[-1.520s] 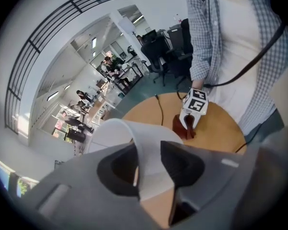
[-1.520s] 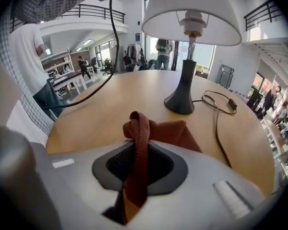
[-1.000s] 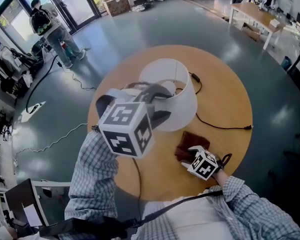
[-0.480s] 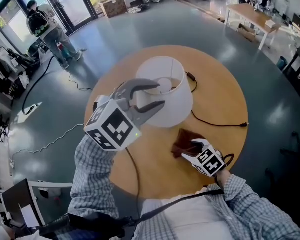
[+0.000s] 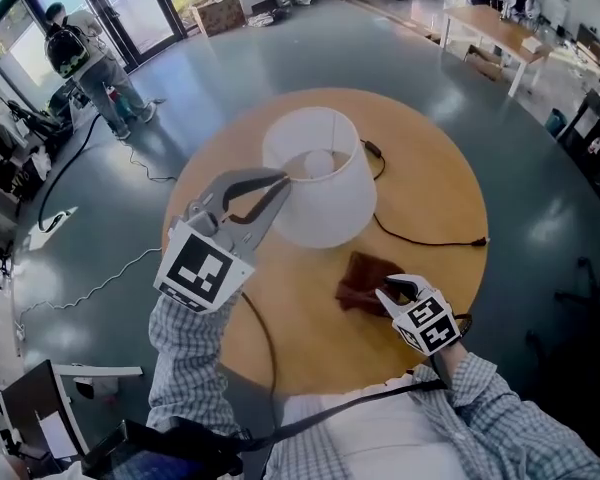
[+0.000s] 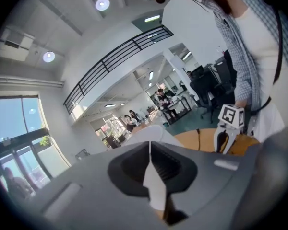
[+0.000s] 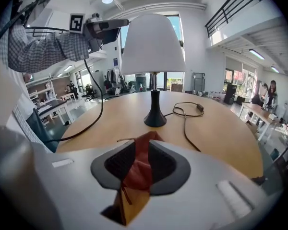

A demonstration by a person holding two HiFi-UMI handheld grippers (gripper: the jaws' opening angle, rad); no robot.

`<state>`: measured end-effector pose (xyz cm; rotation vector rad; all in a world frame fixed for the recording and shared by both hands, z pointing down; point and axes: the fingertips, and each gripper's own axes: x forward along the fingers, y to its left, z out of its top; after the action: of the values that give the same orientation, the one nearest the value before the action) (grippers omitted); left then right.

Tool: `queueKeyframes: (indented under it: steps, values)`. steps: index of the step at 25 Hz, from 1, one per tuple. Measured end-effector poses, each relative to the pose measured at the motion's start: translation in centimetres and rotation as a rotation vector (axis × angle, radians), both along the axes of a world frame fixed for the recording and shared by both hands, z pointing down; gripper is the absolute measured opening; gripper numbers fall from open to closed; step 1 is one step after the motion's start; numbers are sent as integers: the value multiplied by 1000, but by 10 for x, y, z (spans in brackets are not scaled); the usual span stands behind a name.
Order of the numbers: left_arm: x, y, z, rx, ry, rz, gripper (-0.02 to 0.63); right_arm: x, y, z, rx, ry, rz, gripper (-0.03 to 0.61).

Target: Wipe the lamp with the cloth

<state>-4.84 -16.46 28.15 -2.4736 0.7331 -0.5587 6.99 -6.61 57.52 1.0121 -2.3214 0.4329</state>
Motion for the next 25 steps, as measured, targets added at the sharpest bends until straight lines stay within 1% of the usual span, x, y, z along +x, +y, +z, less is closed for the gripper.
queueKeyframes:
  steps: [1,2,3,5,8,13,16,20,22,25]
  values:
    - [-5,3,0,-5,32,-16,7,2,1,-4,9,-15,12,69]
    - [-9,7,2,-16,62,-28,5,3,3,-9,14,-36,24,21]
    - [-12,11,7,-34,86,-37,5,3,4,-13,14,-60,36,3]
    - [-16,21,26,-85,117,-49,5,3,7,-20,7,-102,54,3]
    - [-13,47,66,-195,162,-42,5,-4,11,-32,-4,-175,55,3]
    - [1,98,117,-365,255,-26,5,-26,15,-65,21,-287,41,3]
    - [5,116,139,-424,340,-59,5,-35,14,-71,29,-314,43,3]
    - [7,131,166,-493,405,-112,5,-42,13,-79,109,-335,39,3]
    - [9,138,180,-534,443,-124,5,-46,16,-79,115,-352,38,3]
    - [12,149,201,-590,449,-140,5,-51,22,-72,100,-344,27,3]
